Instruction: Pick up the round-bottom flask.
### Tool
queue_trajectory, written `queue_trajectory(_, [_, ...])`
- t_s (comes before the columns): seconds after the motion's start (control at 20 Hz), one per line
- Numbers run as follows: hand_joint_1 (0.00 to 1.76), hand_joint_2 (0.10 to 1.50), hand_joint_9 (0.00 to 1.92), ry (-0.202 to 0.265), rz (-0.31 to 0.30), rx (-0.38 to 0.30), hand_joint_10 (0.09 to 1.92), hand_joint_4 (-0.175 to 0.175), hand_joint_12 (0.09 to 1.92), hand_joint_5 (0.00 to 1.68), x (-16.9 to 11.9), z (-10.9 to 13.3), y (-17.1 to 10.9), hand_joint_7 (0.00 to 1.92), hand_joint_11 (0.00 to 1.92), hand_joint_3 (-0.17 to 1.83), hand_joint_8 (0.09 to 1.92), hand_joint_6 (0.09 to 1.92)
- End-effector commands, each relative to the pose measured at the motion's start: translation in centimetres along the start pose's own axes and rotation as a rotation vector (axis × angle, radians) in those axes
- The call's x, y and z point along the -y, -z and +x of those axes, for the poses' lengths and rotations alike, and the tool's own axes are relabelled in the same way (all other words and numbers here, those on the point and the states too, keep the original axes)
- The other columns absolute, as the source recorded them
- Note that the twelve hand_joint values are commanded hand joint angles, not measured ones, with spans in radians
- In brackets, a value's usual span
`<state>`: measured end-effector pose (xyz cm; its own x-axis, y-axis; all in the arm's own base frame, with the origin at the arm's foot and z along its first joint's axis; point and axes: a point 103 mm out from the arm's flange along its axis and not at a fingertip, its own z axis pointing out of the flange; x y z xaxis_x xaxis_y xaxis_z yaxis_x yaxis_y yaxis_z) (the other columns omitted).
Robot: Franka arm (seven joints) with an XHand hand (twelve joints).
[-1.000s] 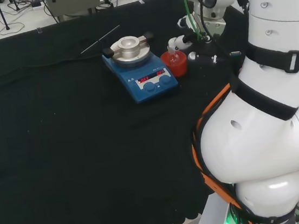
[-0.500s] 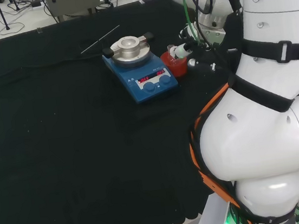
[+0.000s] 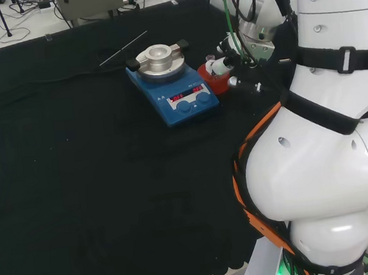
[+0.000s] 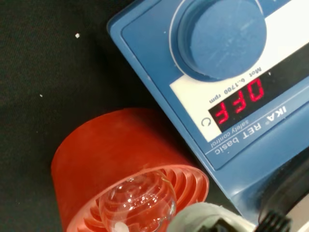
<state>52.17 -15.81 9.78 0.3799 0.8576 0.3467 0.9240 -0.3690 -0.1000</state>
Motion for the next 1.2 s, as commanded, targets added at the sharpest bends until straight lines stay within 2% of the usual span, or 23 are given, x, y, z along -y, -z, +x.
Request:
queue_trajectory(0.05, [0.86,0.69,0.28,0.014,-0.014,-0.002,0.74,-0.061,1.23,0.68,-0.4,0.1,-0.5,0.11,0.00,0.62,0.58,0.12])
queue_trajectory(0.5, [0.87,0.68,0.29,0.023,-0.038,-0.008,0.74,-0.063,1.25,0.67,-1.3,0.7,-1.1,0.12,0.00,0.63,0.59,0.15])
queue_trajectory(0.65, [0.88,0.68,0.30,0.027,-0.044,0.013,0.74,-0.062,1.26,0.67,-1.4,1.1,-1.6,0.12,0.00,0.63,0.59,0.16])
queue_trajectory(0.8, [0.88,0.67,0.30,0.026,-0.046,0.013,0.74,-0.062,1.27,0.60,-1.6,1.1,-1.7,0.12,0.00,0.65,0.60,0.33])
queue_trajectory(0.9, [0.89,0.66,0.30,0.046,-0.038,-0.011,0.74,-0.061,1.28,0.54,-2.0,0.7,-1.6,0.12,0.00,0.65,0.61,0.47])
queue_trajectory(1.0, [0.90,0.66,0.30,0.061,-0.045,-0.021,0.74,-0.061,1.28,0.52,-2.3,0.5,-1.5,0.12,0.00,0.65,0.61,0.53])
queue_trajectory(1.2, [0.93,0.64,0.31,0.057,-0.070,-0.004,0.74,-0.061,1.30,0.53,-2.5,0.4,-1.4,0.13,0.00,0.66,0.62,0.61])
